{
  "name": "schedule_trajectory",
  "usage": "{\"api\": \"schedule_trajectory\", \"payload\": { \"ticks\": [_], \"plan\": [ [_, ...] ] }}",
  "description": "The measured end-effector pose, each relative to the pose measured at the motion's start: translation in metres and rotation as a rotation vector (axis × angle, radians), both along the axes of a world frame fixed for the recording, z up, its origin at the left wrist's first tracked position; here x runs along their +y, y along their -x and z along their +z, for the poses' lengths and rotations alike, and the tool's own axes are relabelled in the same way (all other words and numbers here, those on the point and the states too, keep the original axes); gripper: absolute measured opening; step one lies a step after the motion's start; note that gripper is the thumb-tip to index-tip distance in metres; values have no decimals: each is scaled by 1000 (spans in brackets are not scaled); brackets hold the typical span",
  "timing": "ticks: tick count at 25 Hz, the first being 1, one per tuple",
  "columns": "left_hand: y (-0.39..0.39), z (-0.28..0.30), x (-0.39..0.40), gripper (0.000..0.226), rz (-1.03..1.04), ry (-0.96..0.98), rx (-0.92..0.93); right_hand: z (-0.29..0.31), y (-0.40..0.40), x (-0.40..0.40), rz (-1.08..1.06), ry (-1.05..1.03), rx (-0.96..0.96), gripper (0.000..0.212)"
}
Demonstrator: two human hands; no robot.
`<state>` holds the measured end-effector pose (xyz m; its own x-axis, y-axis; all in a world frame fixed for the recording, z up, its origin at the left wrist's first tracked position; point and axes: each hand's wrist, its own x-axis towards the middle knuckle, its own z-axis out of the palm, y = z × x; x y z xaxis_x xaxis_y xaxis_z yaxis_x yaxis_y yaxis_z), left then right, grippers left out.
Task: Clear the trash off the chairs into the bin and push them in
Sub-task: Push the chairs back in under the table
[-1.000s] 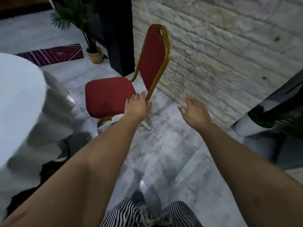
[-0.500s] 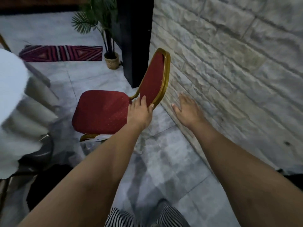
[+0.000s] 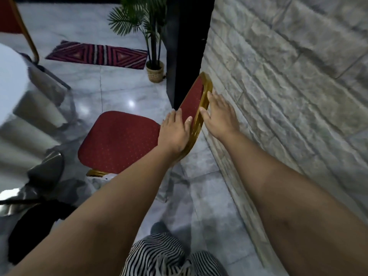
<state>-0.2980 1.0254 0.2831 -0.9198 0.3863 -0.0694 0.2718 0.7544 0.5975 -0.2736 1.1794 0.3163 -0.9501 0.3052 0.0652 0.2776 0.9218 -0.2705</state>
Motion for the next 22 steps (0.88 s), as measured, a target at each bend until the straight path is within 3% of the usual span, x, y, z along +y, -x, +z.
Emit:
{"api": "schedule_trajectory", "payload": {
  "ticks": [9,15,22],
  "plan": [
    [20,-4,69,64,136,-57,-16,2,73,58,171,-34,54,65],
    [4,-10,99,59,493,-168,-17,-5,96,79,414,27,36,64],
    [-1,-17,110,60,636,-84,65,-12,121,94,527,79,76,63]
  ]
}}
